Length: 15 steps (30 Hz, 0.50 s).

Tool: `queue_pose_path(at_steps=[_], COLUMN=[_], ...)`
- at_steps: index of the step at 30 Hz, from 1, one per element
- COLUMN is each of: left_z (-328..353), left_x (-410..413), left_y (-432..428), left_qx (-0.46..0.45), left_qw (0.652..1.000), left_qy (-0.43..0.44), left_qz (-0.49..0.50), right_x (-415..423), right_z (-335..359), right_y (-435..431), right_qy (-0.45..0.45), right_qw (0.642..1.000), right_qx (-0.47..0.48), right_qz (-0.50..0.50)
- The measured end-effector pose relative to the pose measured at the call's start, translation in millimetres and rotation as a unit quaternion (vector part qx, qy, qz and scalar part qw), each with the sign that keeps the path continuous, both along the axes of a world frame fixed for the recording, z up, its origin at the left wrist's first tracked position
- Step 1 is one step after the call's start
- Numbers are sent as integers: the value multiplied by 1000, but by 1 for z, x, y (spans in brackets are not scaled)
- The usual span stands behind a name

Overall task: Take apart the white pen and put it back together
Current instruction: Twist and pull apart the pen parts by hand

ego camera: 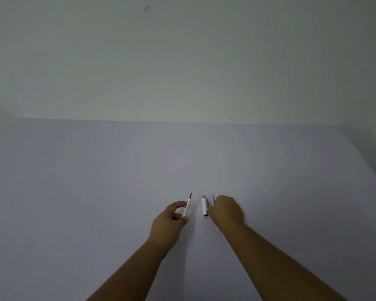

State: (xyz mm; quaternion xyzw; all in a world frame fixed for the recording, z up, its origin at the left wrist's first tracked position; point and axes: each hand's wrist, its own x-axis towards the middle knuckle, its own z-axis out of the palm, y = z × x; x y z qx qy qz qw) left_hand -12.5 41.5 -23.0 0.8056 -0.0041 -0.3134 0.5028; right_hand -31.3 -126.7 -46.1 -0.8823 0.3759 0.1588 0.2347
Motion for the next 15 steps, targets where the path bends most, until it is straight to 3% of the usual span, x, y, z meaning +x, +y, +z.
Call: queue_pose_path(at_steps=[5, 8, 10, 15], left_z=[-3, -4, -4, 3], left_x=[0, -1, -1, -4], left_y=[0, -1, -3, -9], left_qx=[16, 25, 29, 30], left_qw=[1000, 1000, 999, 998], left_qy=[0, -2, -10, -24], left_qz=[-5, -12, -24, -48], right_x=[-2, 0, 1, 2], right_z=[4, 9, 14, 35], right_y=[2, -2, -5, -5], right_qy=[-25, -106, -185, -300], right_qw=[998, 987, 959, 846], right_qx=[39, 90, 168, 385], right_qz=[-35, -86, -132, -213])
